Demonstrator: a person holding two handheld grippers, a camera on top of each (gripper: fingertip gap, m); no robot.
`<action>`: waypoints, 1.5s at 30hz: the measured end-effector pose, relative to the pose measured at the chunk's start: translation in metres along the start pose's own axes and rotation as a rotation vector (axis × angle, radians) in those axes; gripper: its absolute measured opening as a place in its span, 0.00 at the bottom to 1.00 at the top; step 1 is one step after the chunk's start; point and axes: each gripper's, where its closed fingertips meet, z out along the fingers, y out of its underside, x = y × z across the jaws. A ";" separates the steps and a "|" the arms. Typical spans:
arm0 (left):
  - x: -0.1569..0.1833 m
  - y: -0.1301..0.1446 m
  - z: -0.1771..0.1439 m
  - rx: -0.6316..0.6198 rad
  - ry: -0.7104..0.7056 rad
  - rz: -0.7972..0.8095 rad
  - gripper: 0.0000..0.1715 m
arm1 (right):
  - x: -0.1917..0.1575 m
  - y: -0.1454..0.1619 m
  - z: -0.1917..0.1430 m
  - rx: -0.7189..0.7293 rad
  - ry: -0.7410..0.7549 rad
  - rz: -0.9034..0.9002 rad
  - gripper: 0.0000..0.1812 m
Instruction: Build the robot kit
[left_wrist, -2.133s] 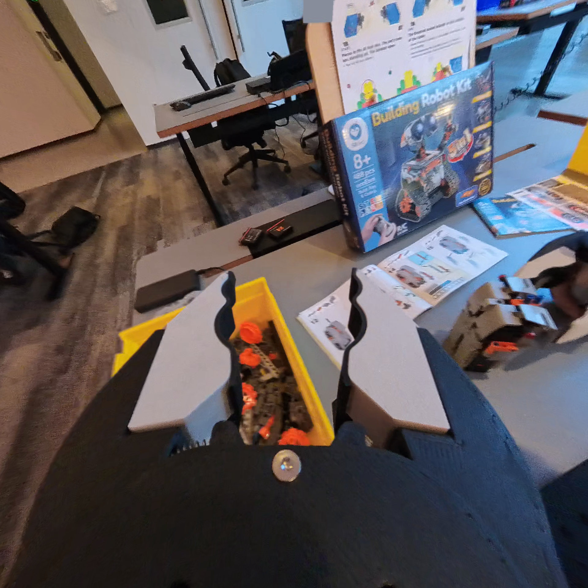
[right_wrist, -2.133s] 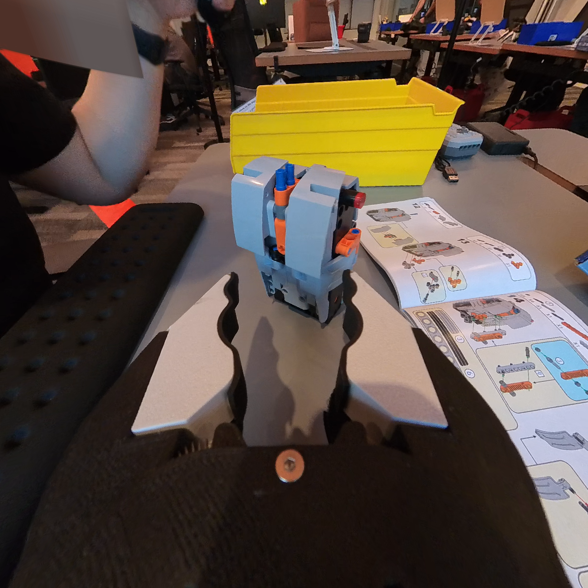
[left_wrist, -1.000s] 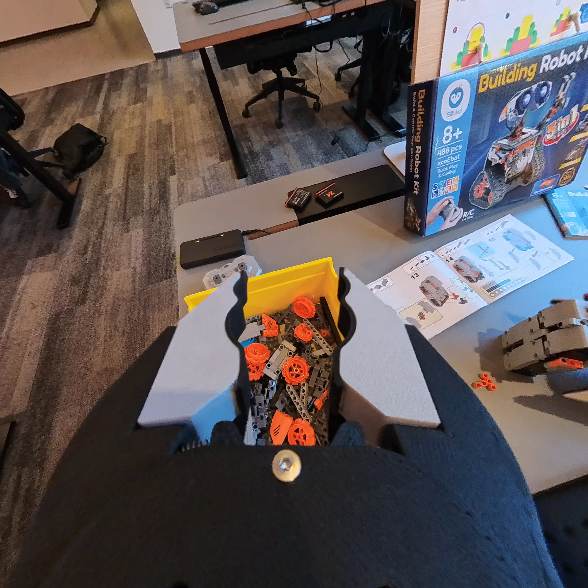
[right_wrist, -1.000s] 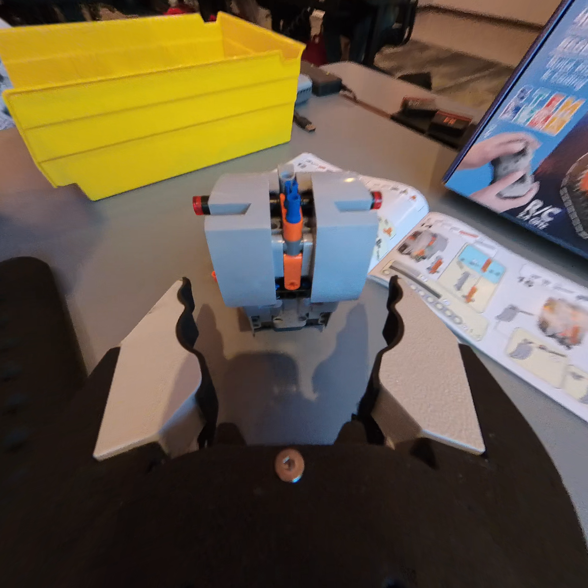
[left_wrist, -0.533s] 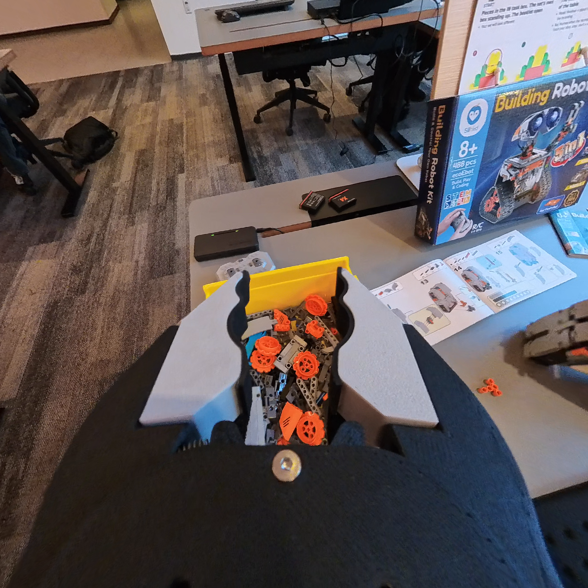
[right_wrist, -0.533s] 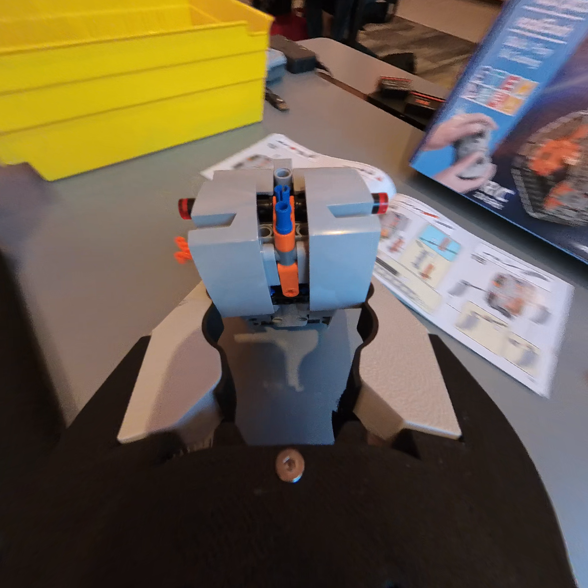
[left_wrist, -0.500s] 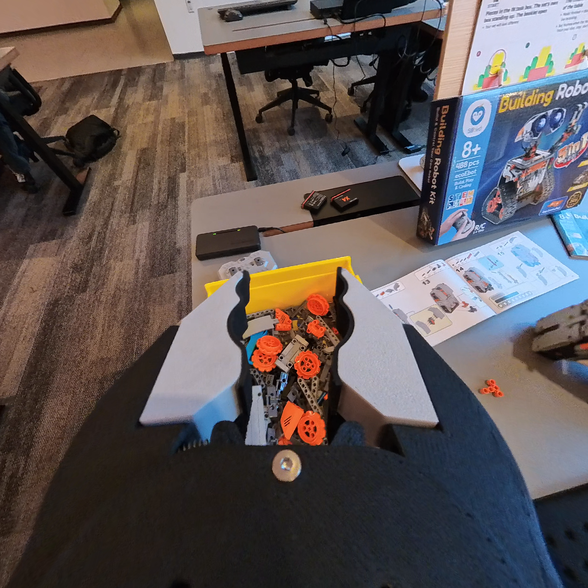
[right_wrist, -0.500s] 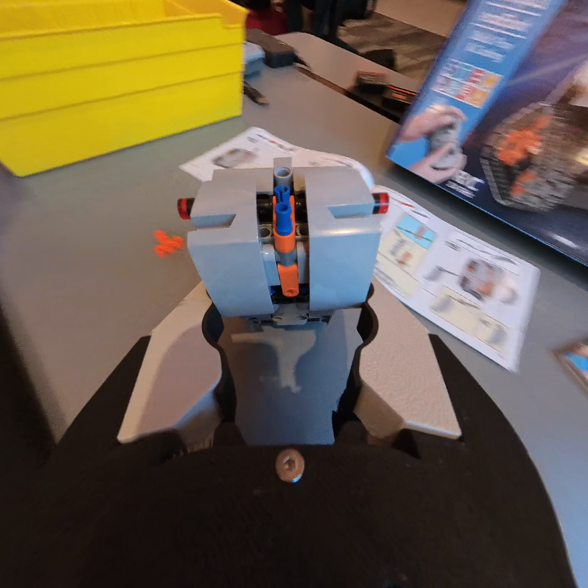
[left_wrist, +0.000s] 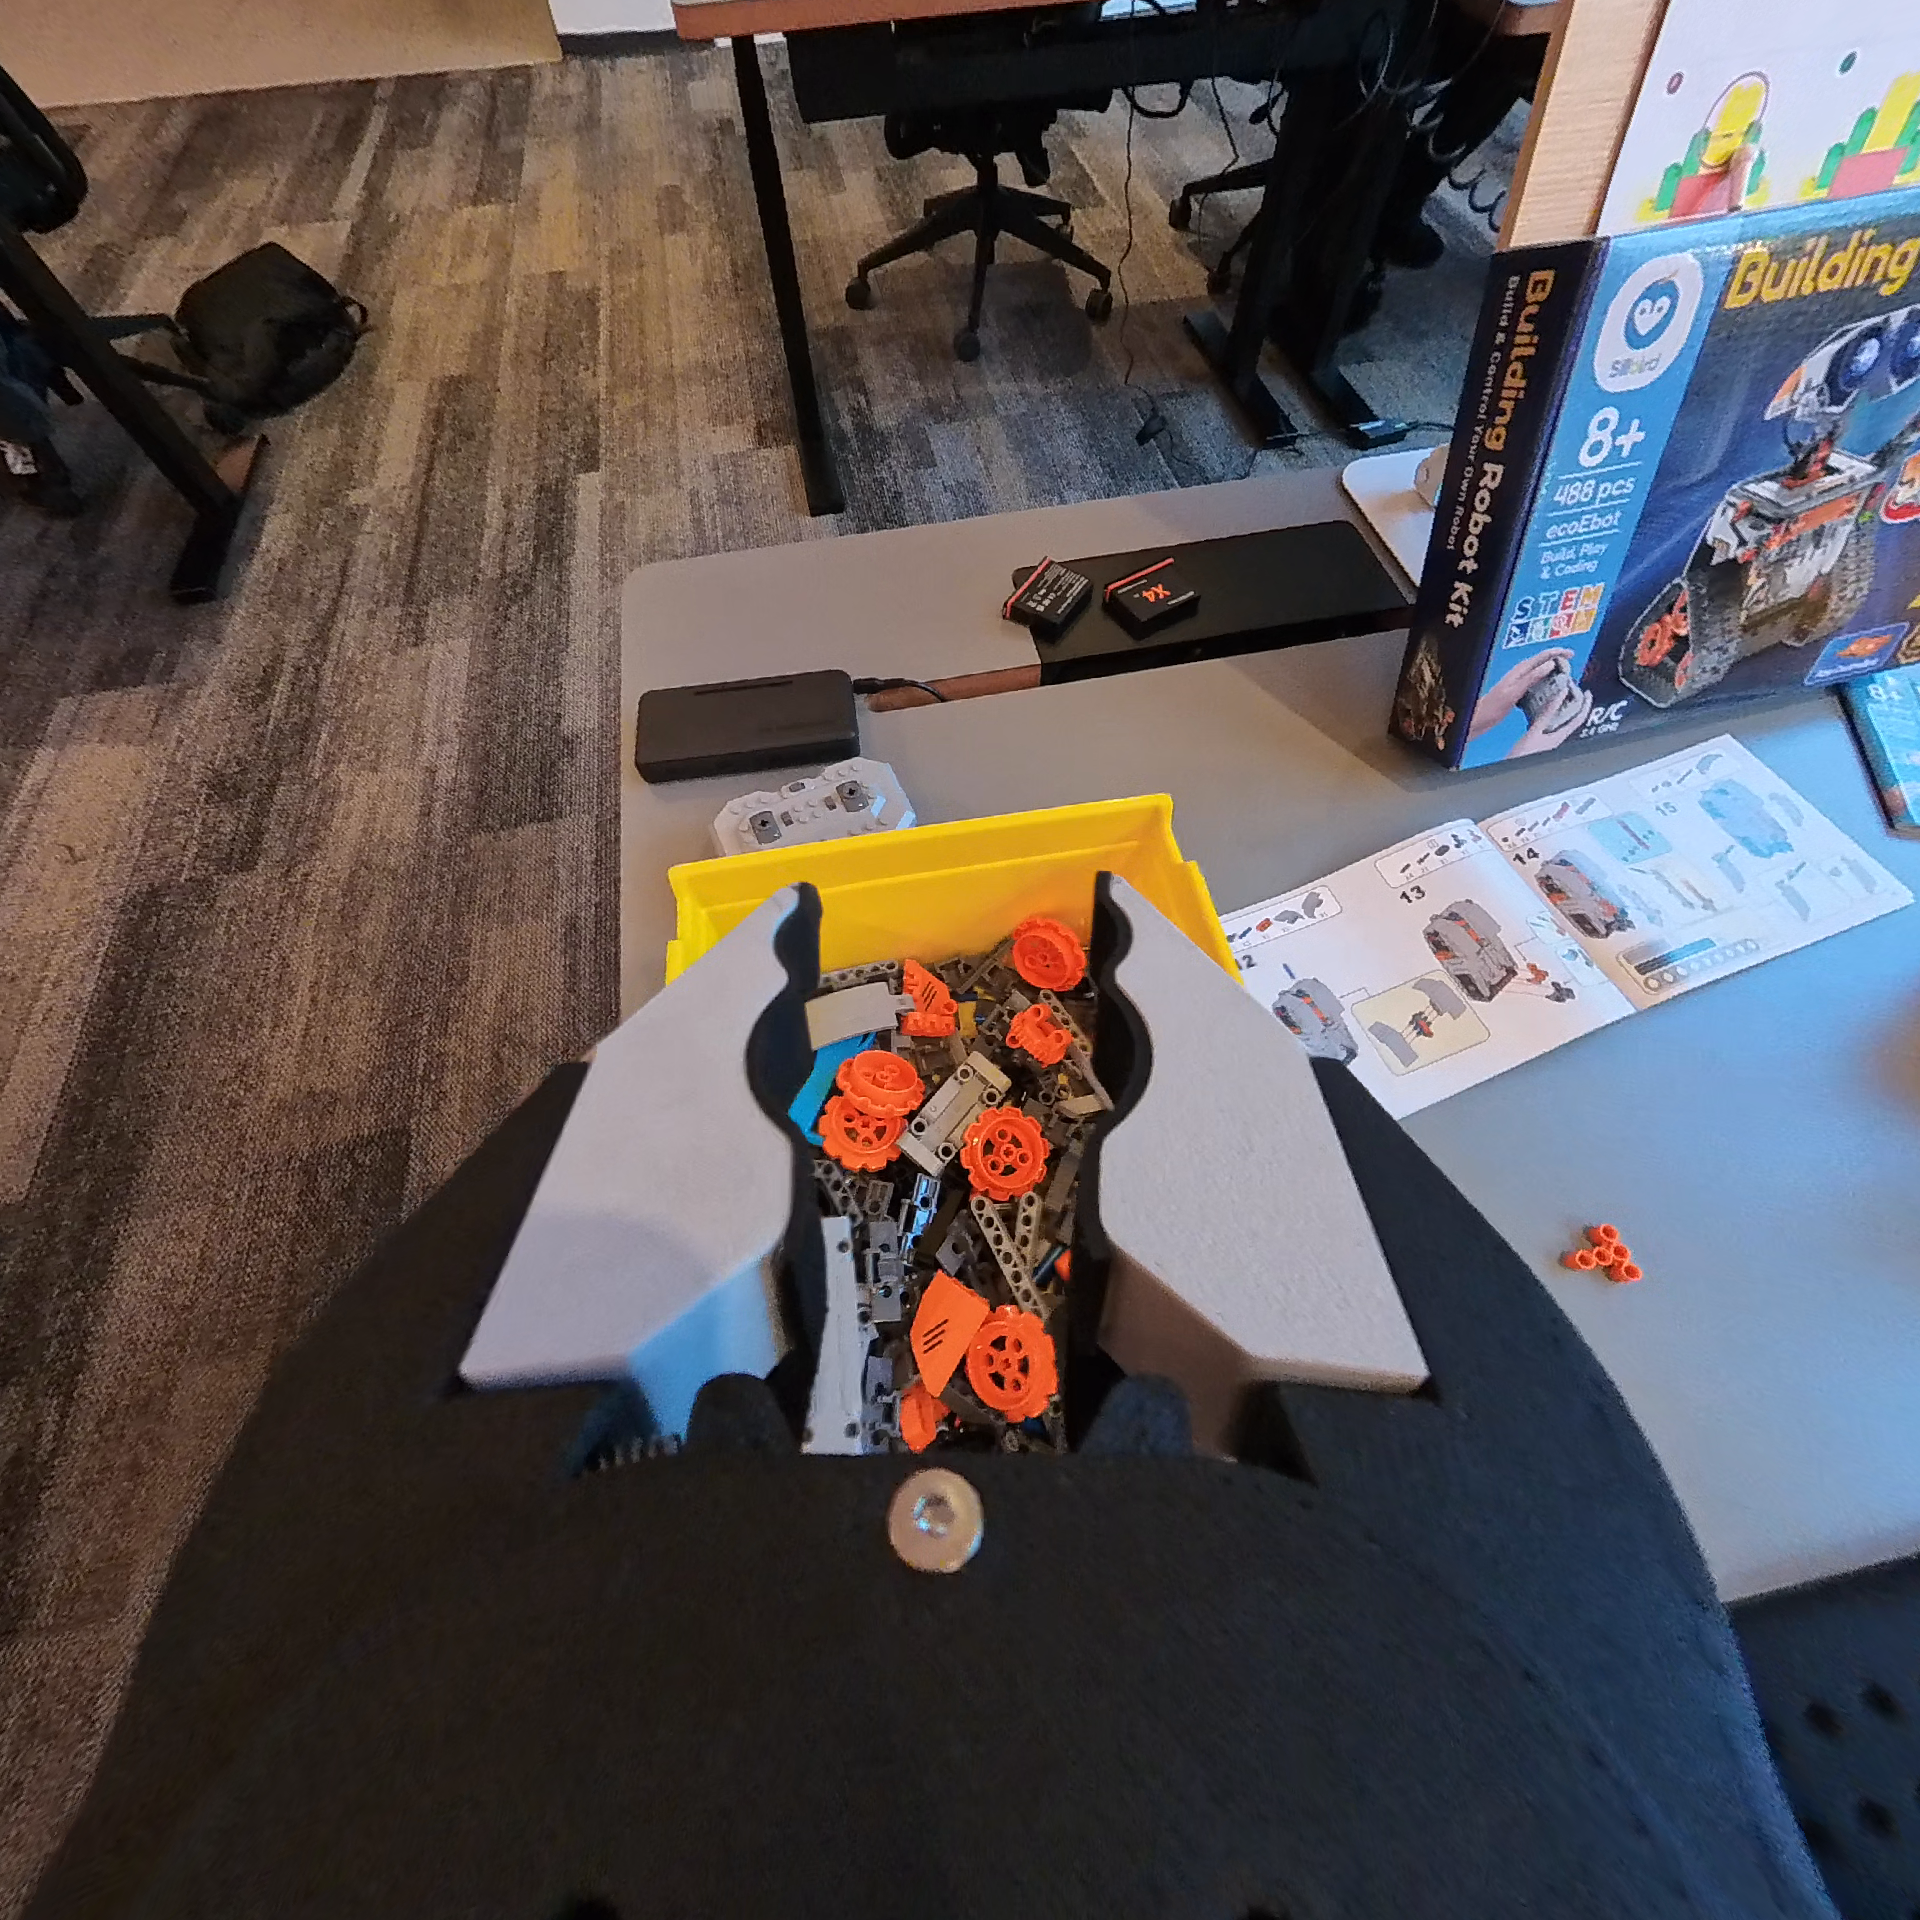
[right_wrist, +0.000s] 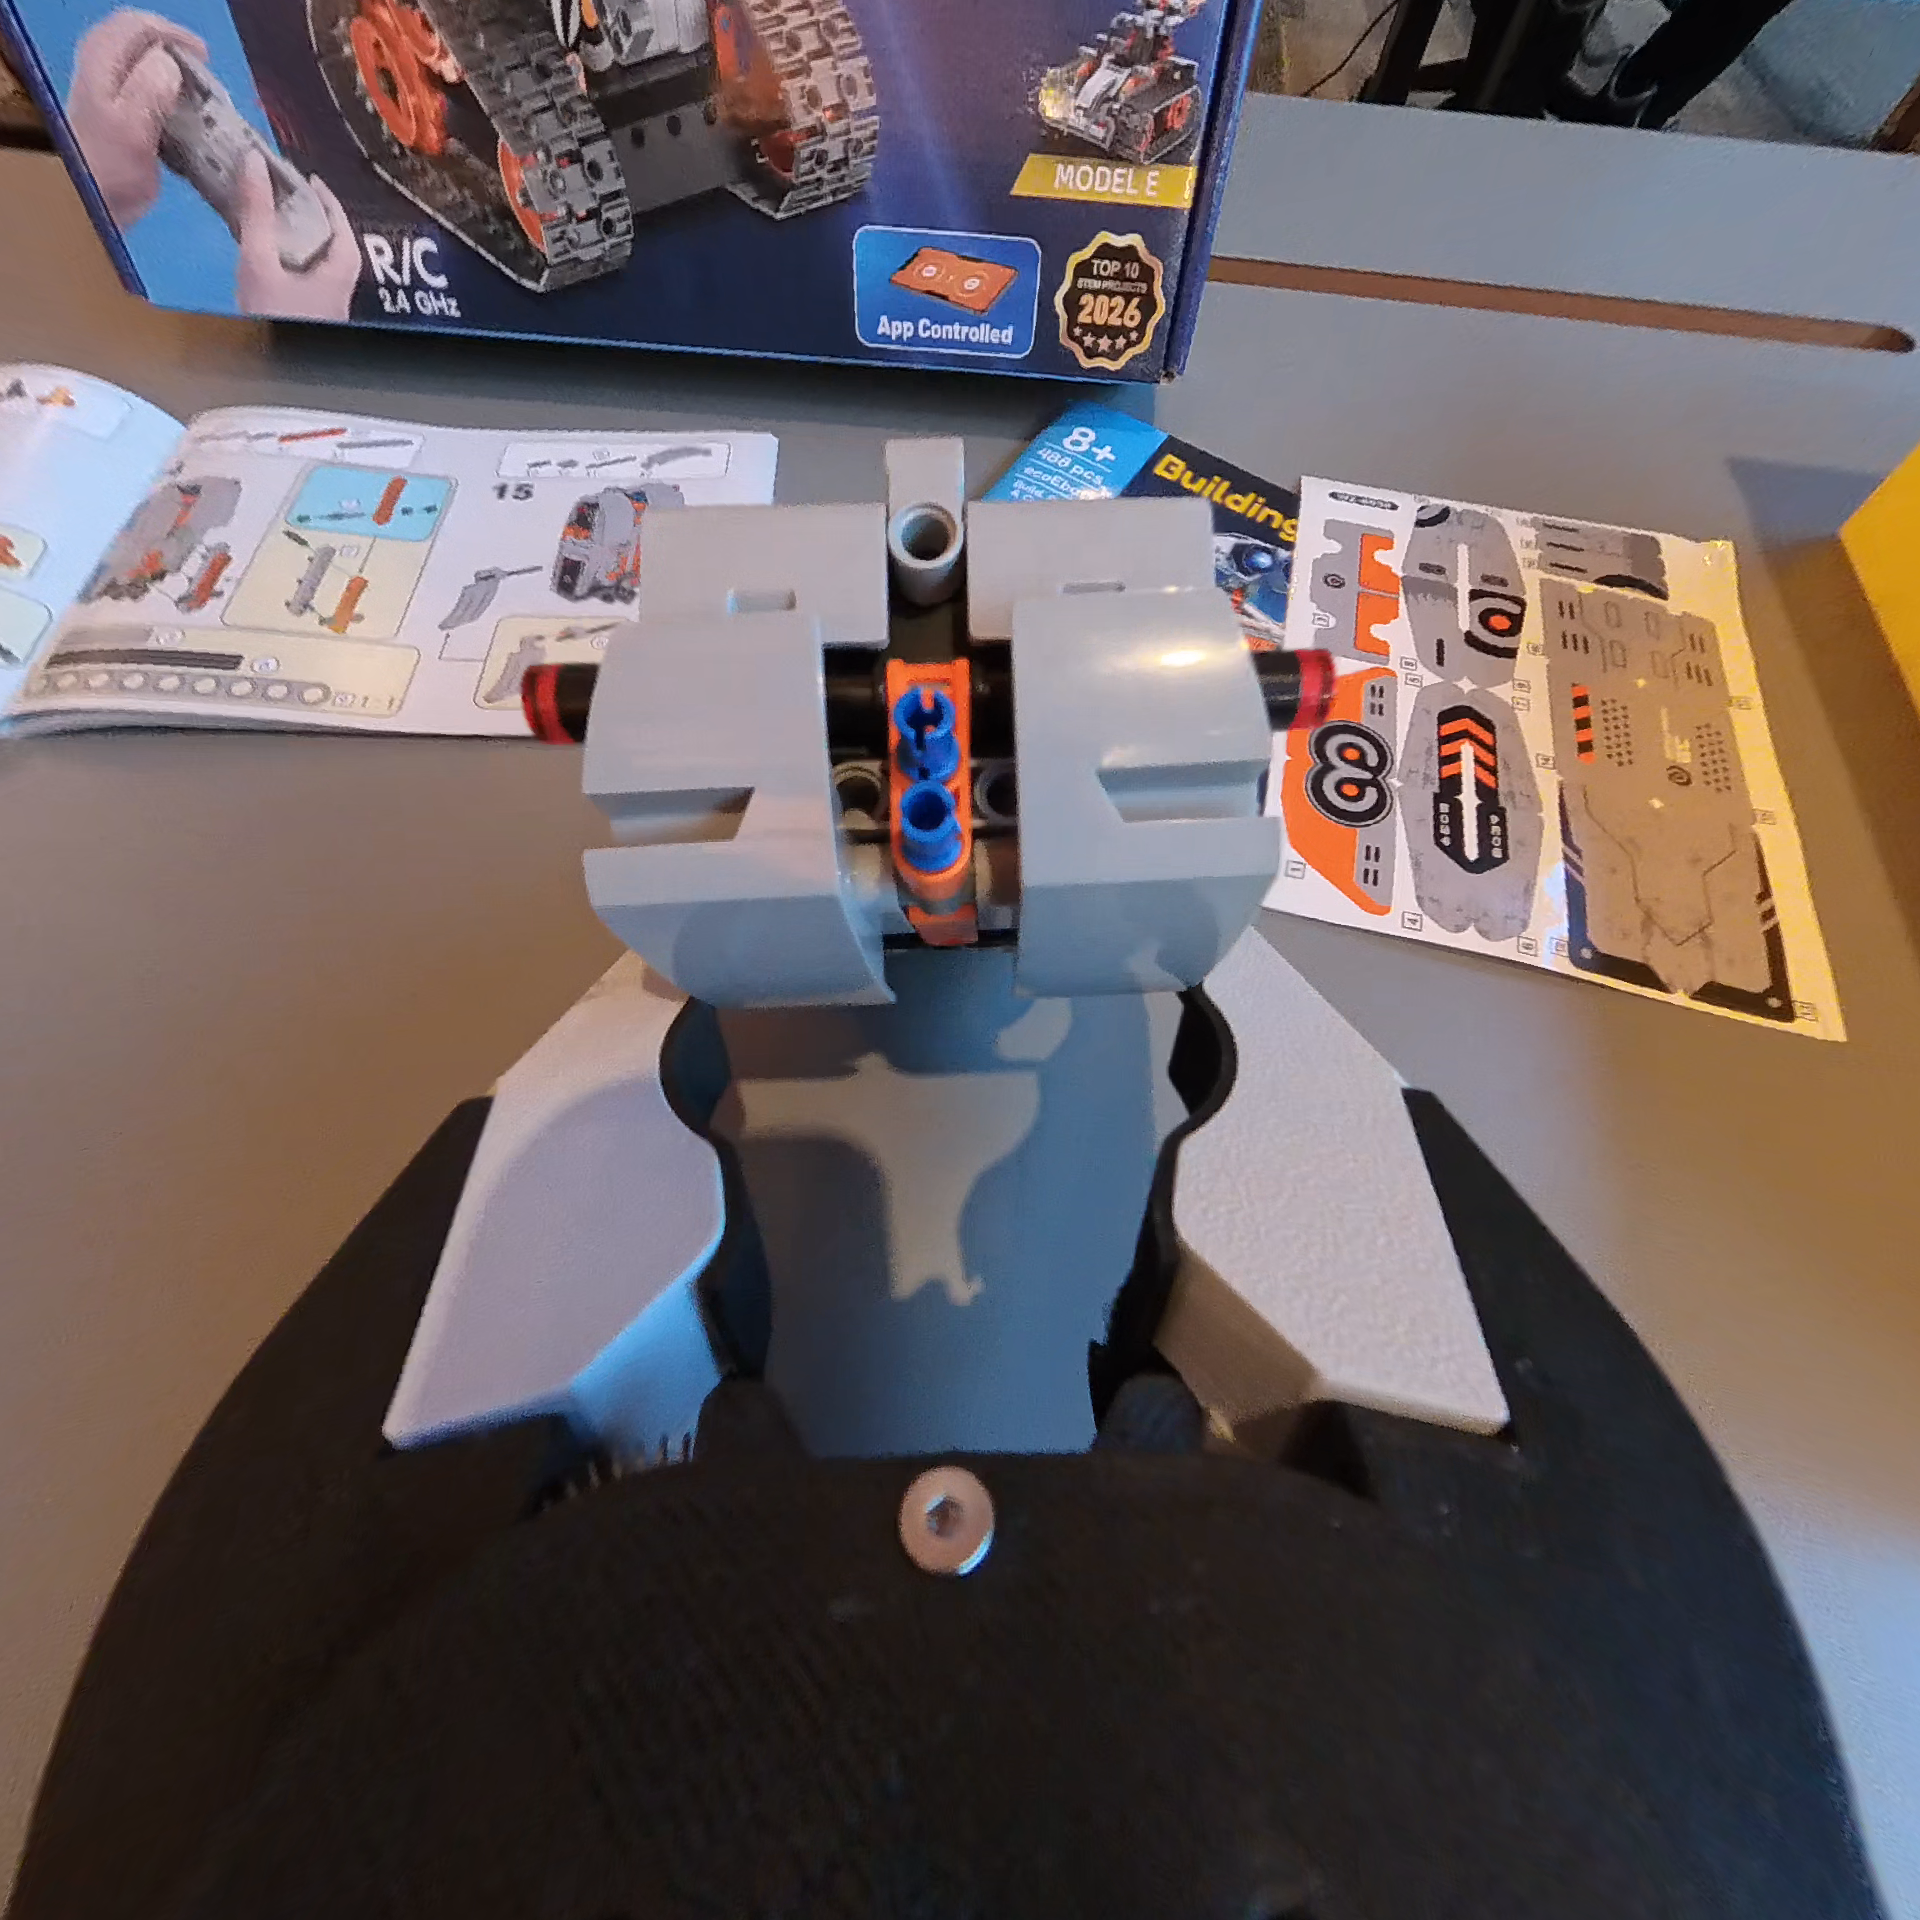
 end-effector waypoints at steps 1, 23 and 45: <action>0.003 0.000 0.001 -0.001 0.009 0.001 0.28 | 0.000 0.000 0.001 0.002 -0.002 0.007 0.47; 0.142 0.002 0.058 -0.109 0.234 0.284 0.32 | 0.008 -0.022 -0.014 -0.152 -0.095 -0.145 0.57; 0.117 -0.004 0.046 -0.076 0.228 0.228 0.32 | 0.009 -0.027 0.011 -0.513 -0.111 -0.321 0.58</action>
